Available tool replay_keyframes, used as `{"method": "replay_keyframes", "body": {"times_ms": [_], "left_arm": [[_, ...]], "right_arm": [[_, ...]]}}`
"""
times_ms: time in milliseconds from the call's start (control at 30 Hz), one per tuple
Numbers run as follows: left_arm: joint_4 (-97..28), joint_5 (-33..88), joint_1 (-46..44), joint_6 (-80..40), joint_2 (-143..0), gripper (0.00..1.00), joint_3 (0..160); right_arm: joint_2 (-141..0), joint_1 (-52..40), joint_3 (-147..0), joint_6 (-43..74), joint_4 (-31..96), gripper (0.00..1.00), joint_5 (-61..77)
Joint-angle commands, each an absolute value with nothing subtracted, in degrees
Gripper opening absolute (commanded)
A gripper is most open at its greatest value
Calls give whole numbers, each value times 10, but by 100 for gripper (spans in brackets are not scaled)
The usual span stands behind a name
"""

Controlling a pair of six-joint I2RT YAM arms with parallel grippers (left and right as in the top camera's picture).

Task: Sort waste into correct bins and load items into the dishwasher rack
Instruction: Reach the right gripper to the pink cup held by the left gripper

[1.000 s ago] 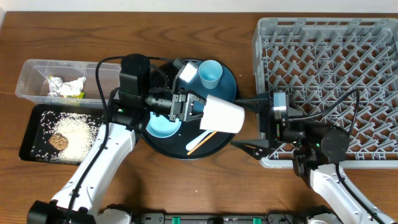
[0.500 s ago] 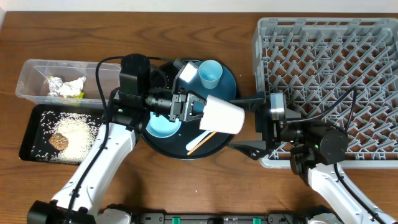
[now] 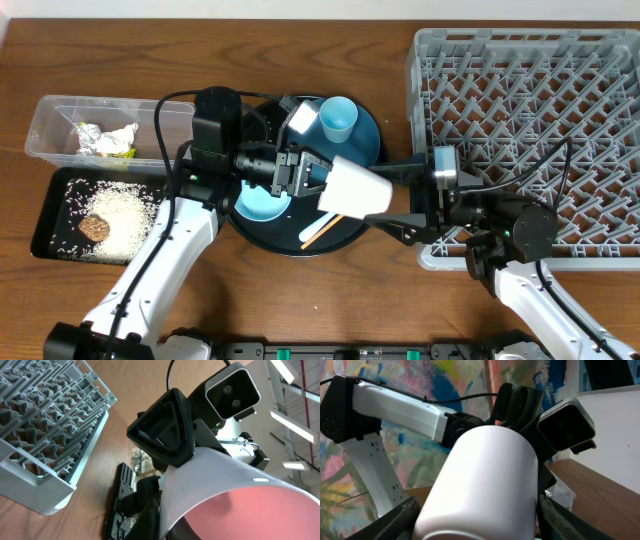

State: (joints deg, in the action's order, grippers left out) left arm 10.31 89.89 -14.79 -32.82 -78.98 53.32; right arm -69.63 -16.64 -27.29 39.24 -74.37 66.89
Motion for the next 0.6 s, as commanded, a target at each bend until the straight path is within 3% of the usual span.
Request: {"method": "replay_keyframes", "body": {"times_ms": [0, 233, 367, 467, 500, 567], "left_arm": [[105, 900, -149, -326, -785, 11, 535], [109, 900, -148, -327, -785, 15, 535], [109, 900, -148, -327, -785, 15, 535], [109, 900, -148, -327, -785, 14, 535], [109, 900, -148, -327, -785, 10, 535], [113, 900, -148, -327, -785, 8, 535]], "right_arm": [[-697, -173, -283, 392, -741, 68, 669], [-697, -173, -283, 391, -739, 50, 671], [-697, -173, -283, 391, -739, 47, 674], [-697, -173, -283, 391, -739, 47, 676], [-697, -173, -283, 391, -739, 49, 675], [-697, -173, -283, 391, -739, 66, 676]]}}
